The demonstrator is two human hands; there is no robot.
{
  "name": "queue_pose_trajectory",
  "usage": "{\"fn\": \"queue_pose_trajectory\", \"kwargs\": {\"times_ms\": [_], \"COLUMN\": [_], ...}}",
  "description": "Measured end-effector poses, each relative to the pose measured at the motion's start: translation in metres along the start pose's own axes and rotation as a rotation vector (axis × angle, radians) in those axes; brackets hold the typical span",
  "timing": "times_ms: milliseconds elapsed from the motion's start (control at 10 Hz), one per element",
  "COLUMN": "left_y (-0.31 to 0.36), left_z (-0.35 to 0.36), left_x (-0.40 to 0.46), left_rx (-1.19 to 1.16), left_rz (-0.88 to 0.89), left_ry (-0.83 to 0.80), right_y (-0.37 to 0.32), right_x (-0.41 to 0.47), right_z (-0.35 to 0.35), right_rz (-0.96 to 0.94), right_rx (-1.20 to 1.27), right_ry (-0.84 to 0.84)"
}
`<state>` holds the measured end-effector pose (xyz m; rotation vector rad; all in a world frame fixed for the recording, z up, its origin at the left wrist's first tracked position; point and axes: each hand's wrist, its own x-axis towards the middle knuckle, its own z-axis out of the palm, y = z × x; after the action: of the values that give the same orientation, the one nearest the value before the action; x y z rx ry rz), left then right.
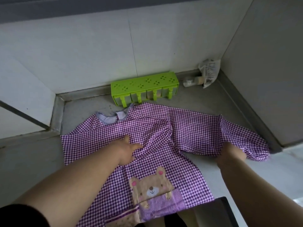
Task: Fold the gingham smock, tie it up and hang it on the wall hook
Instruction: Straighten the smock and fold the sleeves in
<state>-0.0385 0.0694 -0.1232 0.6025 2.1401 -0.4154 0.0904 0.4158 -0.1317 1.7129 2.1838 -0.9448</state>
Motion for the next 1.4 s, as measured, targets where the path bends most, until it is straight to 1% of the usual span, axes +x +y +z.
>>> {"fn": "queue_pose_trajectory", "kwargs": {"times_ms": [100, 200, 300, 400, 500, 600, 700, 800, 900, 1000, 1100, 1200, 1300, 1400], "left_y": [-0.002, -0.006, -0.010, -0.013, -0.020, -0.025, -0.035, -0.052, -0.074, -0.094, -0.117, -0.128, -0.128, -0.122], "left_z": [0.003, 0.009, 0.014, 0.015, 0.019, 0.023, 0.027, 0.037, 0.054, 0.085, 0.112, 0.111, 0.102, 0.095], "left_x": [-0.002, 0.000, 0.000, -0.002, -0.003, -0.005, -0.008, -0.008, -0.015, -0.021, -0.022, -0.020, -0.031, -0.032], "left_rx": [-0.027, -0.044, -0.090, -0.149, -0.231, -0.258, -0.303, -0.313, -0.374, -0.529, -0.834, -1.505, -2.134, -2.266], "left_rz": [0.023, 0.032, 0.040, 0.055, 0.061, 0.073, 0.050, 0.023, -0.061, -0.094, -0.158, -0.326, -0.421, -0.361], "left_ry": [0.023, 0.056, 0.080, 0.117, 0.140, 0.162, 0.191, 0.255, 0.310, 0.381, 0.395, 0.413, 0.443, 0.387], "right_y": [-0.012, -0.019, -0.039, -0.069, -0.115, -0.153, -0.163, -0.144, -0.129, -0.122, -0.116, -0.111, -0.110, -0.107], "right_x": [0.003, 0.020, 0.003, 0.011, -0.024, -0.077, -0.131, -0.149, -0.143, -0.128, -0.120, -0.129, -0.138, -0.145], "right_z": [-0.001, 0.004, -0.003, 0.006, -0.015, -0.012, 0.025, 0.078, 0.114, 0.136, 0.148, 0.148, 0.152, 0.154], "right_rz": [-0.052, 0.383, 0.289, 0.270, 0.073, -0.370, -0.950, -1.432, -1.328, -1.321, -1.342, -1.389, -1.499, -1.546], "right_rx": [0.017, 0.948, 1.300, 1.344, 1.155, 0.962, 0.582, -0.002, -0.354, -0.784, -0.914, -0.965, -1.063, -1.153], "right_ry": [-0.126, -0.397, -0.469, -0.316, -0.090, 0.039, -0.189, -0.382, -0.588, -0.585, -0.512, -0.445, -0.411, -0.376]}}
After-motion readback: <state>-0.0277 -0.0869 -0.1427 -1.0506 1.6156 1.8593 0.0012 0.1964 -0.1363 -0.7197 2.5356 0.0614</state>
